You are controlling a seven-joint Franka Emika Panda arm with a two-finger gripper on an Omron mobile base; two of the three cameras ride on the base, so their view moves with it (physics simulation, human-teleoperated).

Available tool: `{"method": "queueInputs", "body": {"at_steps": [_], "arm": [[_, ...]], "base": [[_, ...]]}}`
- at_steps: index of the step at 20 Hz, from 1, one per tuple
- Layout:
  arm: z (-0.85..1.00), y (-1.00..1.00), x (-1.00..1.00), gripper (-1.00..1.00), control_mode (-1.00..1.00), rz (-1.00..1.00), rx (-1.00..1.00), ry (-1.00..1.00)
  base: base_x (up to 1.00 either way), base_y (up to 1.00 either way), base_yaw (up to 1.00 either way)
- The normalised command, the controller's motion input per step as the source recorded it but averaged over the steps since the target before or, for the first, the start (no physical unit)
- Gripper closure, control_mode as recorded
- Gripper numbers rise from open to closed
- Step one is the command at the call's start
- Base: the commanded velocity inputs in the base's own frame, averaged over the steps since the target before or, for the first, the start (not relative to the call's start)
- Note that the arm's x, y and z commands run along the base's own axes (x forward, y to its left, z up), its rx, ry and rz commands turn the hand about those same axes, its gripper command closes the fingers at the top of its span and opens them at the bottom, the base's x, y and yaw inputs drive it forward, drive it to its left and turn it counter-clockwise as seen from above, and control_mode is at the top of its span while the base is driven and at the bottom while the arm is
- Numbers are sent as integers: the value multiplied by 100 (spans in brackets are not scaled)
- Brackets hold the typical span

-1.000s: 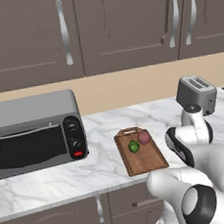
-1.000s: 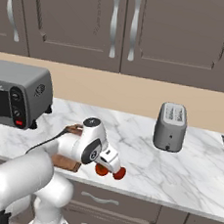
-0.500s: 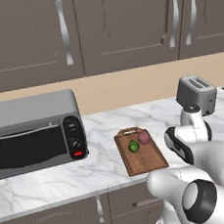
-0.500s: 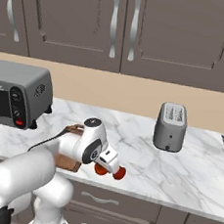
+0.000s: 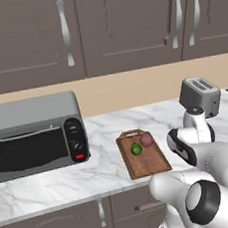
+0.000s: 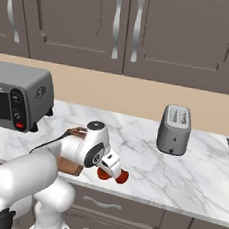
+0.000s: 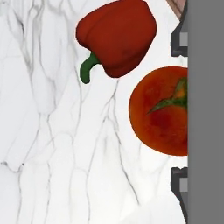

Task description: Place the avocado, onion, tomato, and bell pepper on the cutting board.

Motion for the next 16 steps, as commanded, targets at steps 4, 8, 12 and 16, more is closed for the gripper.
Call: {"method": "queueInputs", "body": {"at_steps": [4, 8, 12, 16], "arm": [[-26, 8, -9, -100, -100, 0, 7, 0], [-19, 5, -1, -100, -100, 0, 6, -2], [-18, 8, 0, 100, -100, 0, 1, -6], [-18, 9, 0, 100, -100, 0, 0, -8]], "base": [[0, 0, 0], [0, 0, 0], [0, 0, 0], [0, 0, 0]]}}
